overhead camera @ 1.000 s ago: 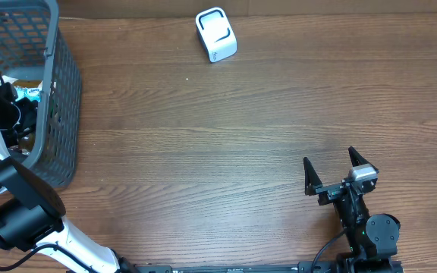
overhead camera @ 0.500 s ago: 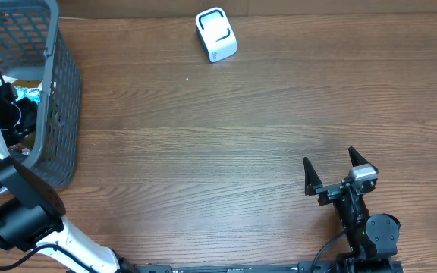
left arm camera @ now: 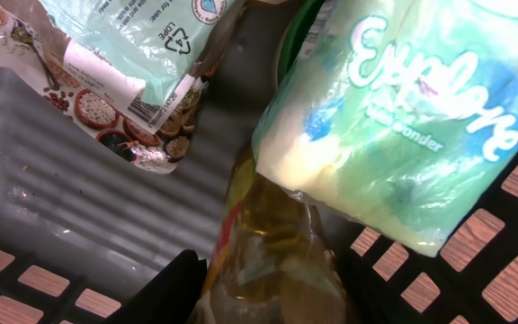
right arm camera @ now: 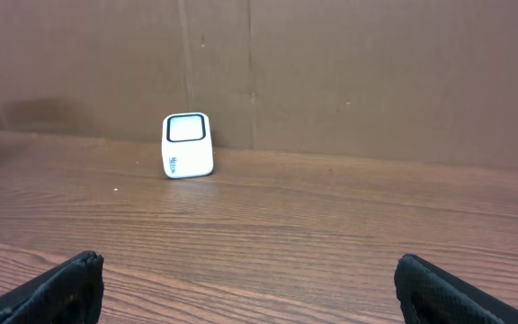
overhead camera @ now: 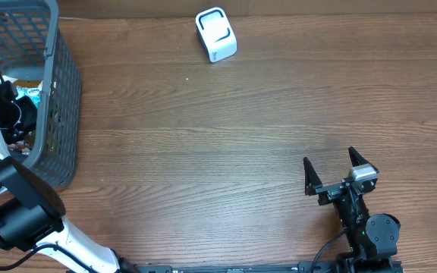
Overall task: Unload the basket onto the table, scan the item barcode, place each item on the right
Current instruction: 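Lower the left gripper into the basket and grasp the yellow soap bottle, then lift the yellow bottle out and carry it toward the white scanner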
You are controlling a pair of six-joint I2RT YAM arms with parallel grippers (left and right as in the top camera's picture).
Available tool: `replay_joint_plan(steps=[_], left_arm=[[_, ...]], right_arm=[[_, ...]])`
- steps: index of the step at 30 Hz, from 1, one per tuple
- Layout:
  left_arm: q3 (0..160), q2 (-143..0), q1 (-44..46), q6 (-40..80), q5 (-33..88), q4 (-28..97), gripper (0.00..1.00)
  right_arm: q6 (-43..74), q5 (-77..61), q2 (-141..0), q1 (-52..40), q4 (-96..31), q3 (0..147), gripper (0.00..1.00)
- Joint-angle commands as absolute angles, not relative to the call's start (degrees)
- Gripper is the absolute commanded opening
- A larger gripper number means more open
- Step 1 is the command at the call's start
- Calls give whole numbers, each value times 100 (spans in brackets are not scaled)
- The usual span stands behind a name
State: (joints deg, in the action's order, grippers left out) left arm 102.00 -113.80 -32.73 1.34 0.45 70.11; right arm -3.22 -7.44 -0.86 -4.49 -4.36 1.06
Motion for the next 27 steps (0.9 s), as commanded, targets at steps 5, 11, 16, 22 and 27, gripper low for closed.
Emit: replay_joint_plan(steps=[5,11,16,22,27], left_arm=[[10412,-11139,-3288,353,174,6971,29],[10678,-10510,-3288,495,215,6858,27],[10798,-9784,-3288,694,279,6600,24],[10798,-8903,-3256,845,996,6112,24],[10798,-8340,-3245,950,1765,5841,23]], right_arm=[[-346,-714,-82,-410,-421,47,100],[-346,-714,-82,-410,-421,47,100],[-346,-711,-82,-410,-421,47,100],[-346,-711,-82,-410,-421,47,100],[-346,-714,-82,-410,-421,47,100]])
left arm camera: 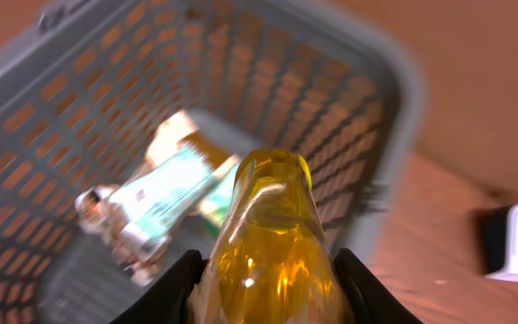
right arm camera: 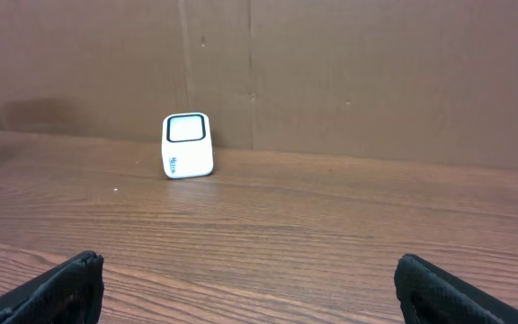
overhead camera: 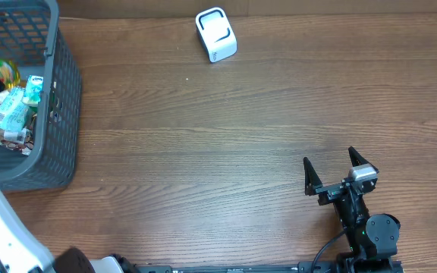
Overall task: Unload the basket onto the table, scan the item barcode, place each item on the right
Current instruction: 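Lift the yellow bottle out and carry it toward the white scanner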
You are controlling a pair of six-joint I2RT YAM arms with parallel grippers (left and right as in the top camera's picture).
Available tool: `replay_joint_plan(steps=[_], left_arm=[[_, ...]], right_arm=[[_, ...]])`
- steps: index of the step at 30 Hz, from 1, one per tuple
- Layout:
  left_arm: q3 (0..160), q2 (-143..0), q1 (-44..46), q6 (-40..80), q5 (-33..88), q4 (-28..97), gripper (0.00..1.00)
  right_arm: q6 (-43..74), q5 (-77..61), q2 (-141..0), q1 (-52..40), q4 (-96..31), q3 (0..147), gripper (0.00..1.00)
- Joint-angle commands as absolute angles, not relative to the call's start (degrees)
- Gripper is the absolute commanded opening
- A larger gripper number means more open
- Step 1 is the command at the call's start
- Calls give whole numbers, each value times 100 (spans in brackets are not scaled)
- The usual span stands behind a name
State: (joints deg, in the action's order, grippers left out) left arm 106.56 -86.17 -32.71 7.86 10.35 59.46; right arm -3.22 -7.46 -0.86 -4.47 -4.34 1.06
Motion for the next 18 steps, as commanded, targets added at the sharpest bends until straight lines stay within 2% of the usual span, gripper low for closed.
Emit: replay_joint_plan(steps=[1,8,18], left_arm=[[10798,-8281,-3245,952,1898,5830,22],[10798,-7992,-3011,947,3072,5872,19],[10798,-7885,-1798,945,2502,6261,18]], right_arm=[[-346,-714,-82,-410,-421,47,100],[-346,-714,-82,-410,-421,47,100],[-346,-714,-82,-410,-421,47,100]])
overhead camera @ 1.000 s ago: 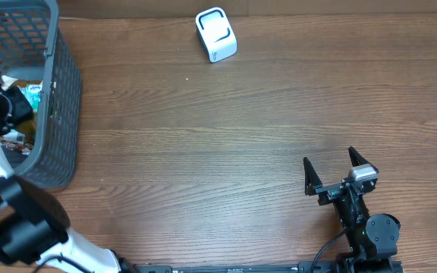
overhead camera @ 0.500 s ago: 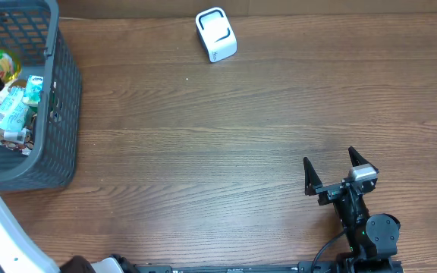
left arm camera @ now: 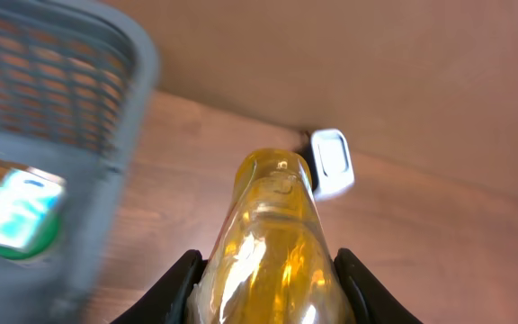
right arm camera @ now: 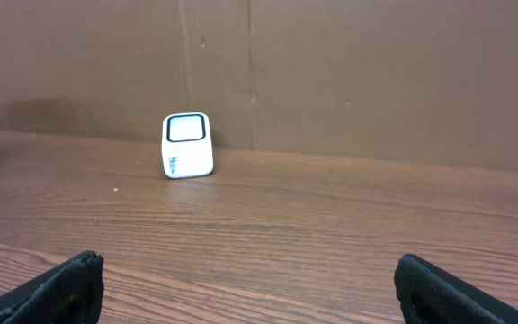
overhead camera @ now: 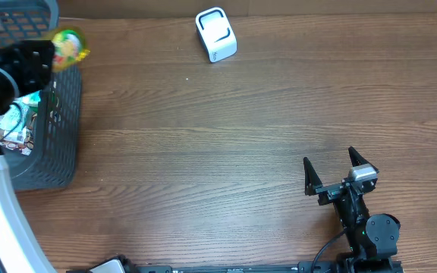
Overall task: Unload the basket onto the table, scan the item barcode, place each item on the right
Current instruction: 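Lift the yellow bottle out and carry it toward the white scanner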
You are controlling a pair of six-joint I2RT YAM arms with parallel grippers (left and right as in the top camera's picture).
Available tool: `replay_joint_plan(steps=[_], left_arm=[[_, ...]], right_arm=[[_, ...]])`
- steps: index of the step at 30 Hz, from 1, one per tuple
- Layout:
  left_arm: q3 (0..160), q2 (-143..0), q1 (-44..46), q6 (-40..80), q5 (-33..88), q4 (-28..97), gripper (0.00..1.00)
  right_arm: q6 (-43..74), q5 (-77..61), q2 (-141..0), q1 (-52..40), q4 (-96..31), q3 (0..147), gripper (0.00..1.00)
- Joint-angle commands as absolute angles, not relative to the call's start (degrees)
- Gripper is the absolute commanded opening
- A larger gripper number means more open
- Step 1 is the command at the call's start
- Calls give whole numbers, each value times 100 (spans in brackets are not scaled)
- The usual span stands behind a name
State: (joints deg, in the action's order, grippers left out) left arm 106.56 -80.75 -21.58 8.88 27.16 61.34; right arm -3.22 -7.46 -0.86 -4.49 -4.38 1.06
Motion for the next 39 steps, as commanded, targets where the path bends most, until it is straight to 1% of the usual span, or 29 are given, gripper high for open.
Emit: replay_joint_plan(steps=[1,9,12,15,17,20,21,27,34,39], left_arm=[[10796,-7887,-1667,945,2355,6342,18],[10794,-7911,-499,980,1378,6984,19],[10794,-7942,-71,1238,1035,7146,19],[10772,-8025,322,1382,961,7247,19],[10772,-8099,541,1382,1072,7295,17],[10772,-8261,832,1439,1315,7347,6],[10772,-8333,913,1485,1404,7347,4],[10772,-8799,1236,1568,2137,7347,4],[10772,-9330,1372,1542,2847,7347,4],[10772,-9631,1555,1538,2958,7349,4]], right_arm=[[-346,-711,-82,-410,-421,47,100],[-346,-714,-82,-410,-421,47,100],[-346,-711,-82,-410,-421,47,100],[-346,-714,-82,-410,-421,47,100],[-346,-711,-82,-410,-421,47,100],[-346,-711,-82,-410,-421,47,100],[-346,-714,-82,-410,-421,47,100],[-346,-711,-82,-410,-421,47,100],[-346,-711,-82,-410,-421,47,100],[-346,-714,-82,-410,-421,47,100]])
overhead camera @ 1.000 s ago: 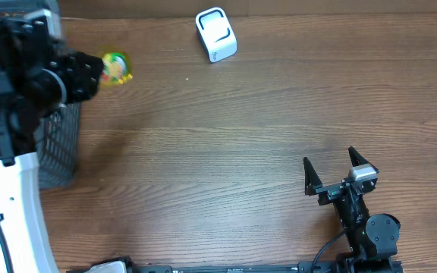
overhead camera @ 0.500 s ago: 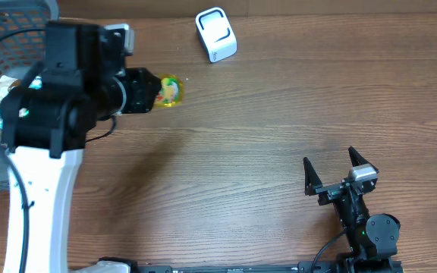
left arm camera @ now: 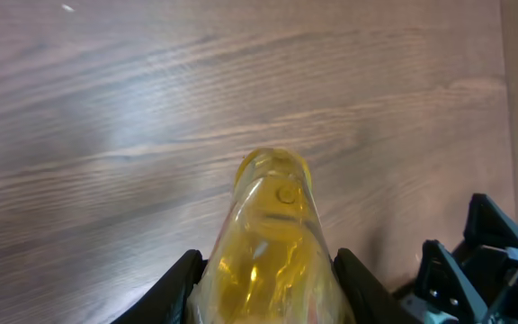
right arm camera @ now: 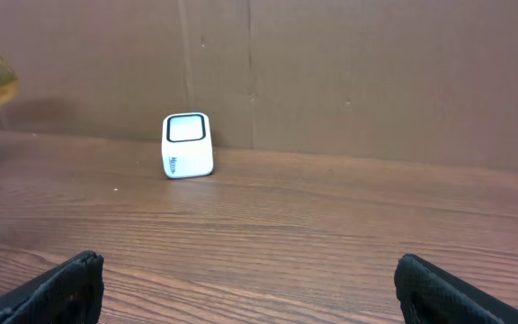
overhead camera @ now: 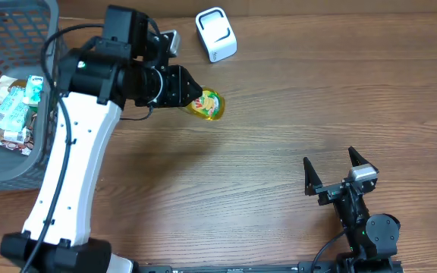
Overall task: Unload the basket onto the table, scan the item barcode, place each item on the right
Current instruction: 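Lift the yellow bottle out and carry it toward the white scanner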
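A clear yellow plastic packet [overhead camera: 206, 105] with a green and red label hangs over the wooden table, below and a little left of the white barcode scanner [overhead camera: 216, 34]. My left gripper [overhead camera: 191, 97] is shut on it; in the left wrist view the packet [left arm camera: 272, 234] fills the space between the black fingers [left arm camera: 180, 284]. The scanner [right arm camera: 187, 145] stands by the back wall, and the packet shows at the left edge of the right wrist view. My right gripper [overhead camera: 332, 171] stands open at the front right, holding nothing.
A grey mesh basket [overhead camera: 62, 91] stands at the back left with several packaged goods [overhead camera: 12, 112] inside. The left arm [overhead camera: 78, 159] reaches across the left half of the table. A brown wall [right arm camera: 331, 72] runs behind the scanner.
My left gripper has moved with the packet from above the basket's right rim to the right, over the open table below the scanner. The right gripper has not moved.
My left gripper was down in the basket, shut on the yellow packet among other goods. Then it held the packet above the basket, then at the basket's right rim. Now the packet hangs over the table near the scanner. The right arm stayed still throughout.
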You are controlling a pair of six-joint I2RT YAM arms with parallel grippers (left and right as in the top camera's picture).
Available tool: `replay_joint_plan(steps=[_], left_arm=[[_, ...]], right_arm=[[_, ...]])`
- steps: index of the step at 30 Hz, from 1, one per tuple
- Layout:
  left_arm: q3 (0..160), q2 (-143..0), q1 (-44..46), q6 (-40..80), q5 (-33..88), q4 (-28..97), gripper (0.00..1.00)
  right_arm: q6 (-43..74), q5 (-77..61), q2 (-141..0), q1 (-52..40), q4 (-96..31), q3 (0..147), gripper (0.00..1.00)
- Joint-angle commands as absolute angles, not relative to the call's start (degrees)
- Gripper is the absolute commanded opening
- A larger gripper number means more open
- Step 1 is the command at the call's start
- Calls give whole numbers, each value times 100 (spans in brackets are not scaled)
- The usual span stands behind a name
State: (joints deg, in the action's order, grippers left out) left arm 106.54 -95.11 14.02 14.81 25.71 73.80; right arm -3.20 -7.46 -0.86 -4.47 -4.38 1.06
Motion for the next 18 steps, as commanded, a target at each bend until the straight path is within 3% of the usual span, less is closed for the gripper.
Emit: replay_joint_plan(steps=[1,18], left_arm=[[10772,-9679,1603,1527,2941,7347,4],[10772,-9902,2814,2169,775,7148,4]], right_arm=[[-346,-714,-82,-410,-421,47,100],[-346,-711,-82,-410,-421,47,100]])
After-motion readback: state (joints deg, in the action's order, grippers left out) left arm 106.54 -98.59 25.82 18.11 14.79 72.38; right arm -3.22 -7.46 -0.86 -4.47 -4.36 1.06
